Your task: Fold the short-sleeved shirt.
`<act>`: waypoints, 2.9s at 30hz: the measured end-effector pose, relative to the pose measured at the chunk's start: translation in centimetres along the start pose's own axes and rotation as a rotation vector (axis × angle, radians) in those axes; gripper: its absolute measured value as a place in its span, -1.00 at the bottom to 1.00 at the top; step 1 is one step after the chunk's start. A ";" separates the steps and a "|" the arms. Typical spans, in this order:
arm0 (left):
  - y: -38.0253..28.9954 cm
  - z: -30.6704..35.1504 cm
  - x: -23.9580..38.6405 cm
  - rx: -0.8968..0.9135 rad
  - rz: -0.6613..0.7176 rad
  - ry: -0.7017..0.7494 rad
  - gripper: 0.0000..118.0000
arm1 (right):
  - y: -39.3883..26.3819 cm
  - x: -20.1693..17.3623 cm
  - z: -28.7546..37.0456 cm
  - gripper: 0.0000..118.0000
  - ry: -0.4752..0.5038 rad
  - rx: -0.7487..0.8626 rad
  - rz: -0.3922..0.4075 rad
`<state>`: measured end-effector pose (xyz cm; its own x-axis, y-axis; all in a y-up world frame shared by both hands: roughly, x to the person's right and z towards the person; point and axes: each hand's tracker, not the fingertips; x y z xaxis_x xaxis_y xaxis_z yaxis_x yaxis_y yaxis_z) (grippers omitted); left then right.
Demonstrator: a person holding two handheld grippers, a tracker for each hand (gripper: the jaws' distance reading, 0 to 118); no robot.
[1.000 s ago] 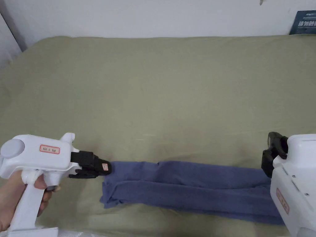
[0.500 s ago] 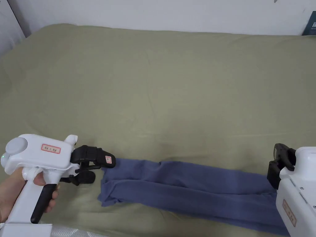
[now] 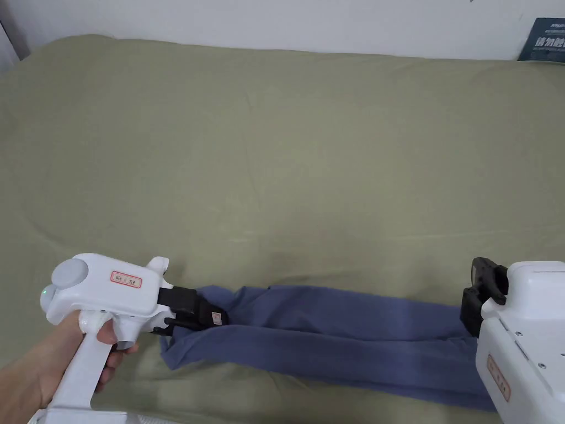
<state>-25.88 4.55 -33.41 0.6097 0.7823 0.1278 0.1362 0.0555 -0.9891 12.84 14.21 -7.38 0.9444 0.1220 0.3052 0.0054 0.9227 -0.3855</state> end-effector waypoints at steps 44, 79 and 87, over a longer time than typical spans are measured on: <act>-5.5 -17.0 22.0 0.043 -0.257 0.211 0.78 | -0.2 8.5 3.9 -1.00 -0.080 0.036 -0.140; -7.6 -14.2 20.4 0.036 -0.381 0.114 -1.00 | -1.4 8.6 3.3 -1.00 -0.059 -0.029 -0.139; -6.8 -3.6 12.8 0.130 -0.246 0.079 -1.00 | -0.7 6.3 3.0 -1.00 -0.016 -0.015 -0.111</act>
<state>-16.21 11.94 -24.80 0.6307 0.6849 0.3650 0.1895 0.3202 -0.9282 17.84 15.45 -2.57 0.9325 0.0249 0.3604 0.1150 0.9253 -0.3615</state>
